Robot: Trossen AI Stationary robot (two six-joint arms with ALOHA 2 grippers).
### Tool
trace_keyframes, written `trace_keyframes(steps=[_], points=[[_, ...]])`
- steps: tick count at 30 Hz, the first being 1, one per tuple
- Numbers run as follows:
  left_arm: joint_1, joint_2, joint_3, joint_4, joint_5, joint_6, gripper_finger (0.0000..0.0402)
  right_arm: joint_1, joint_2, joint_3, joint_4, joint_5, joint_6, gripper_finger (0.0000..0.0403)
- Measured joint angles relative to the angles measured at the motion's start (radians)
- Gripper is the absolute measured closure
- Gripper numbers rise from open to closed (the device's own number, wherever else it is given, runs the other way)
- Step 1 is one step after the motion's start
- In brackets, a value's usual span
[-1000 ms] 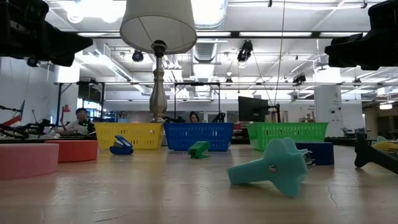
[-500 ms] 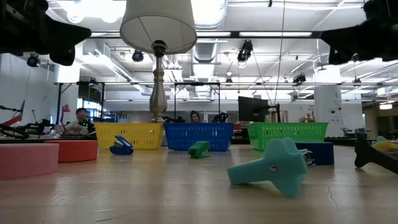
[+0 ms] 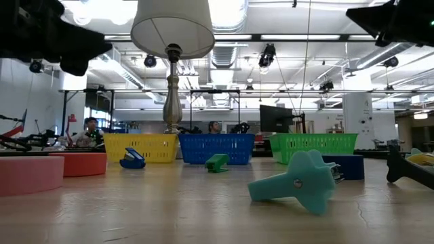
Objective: Pick and place Stapler, Stapler remover, tape
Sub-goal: Put the blue stapler into the yellow bin
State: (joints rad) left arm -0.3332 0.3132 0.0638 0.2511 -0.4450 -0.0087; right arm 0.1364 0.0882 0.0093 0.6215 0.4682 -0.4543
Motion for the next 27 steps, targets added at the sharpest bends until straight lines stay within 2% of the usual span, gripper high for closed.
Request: trace_keyframes(steps=[8,11,14,20,25,27], points=[[0.000,0.251,0.067,0.001,0.003,-0.149,0.0217,0.001,0.185,0.000,0.298,0.009,-0.063,0.0394],[0.002,0.351,0.117,0.003,0.006,-0.159,0.0218,0.001,0.287,0.001,0.406,0.022,-0.077,0.0394],[0.004,0.453,0.162,-0.004,0.010,-0.143,0.0218,0.001,0.391,0.048,0.442,0.025,-0.035,0.0394],[0.006,0.634,0.206,-0.003,0.008,-0.135,0.0218,0.001,0.584,0.239,0.288,0.033,0.040,0.0394],[0.016,0.753,0.255,0.008,0.011,-0.148,0.0217,0.001,0.704,0.431,-0.053,0.048,0.143,0.0394],[0.026,0.795,0.276,-0.004,0.044,-0.143,0.0216,0.001,0.744,0.504,-0.186,0.054,0.194,0.0394]])
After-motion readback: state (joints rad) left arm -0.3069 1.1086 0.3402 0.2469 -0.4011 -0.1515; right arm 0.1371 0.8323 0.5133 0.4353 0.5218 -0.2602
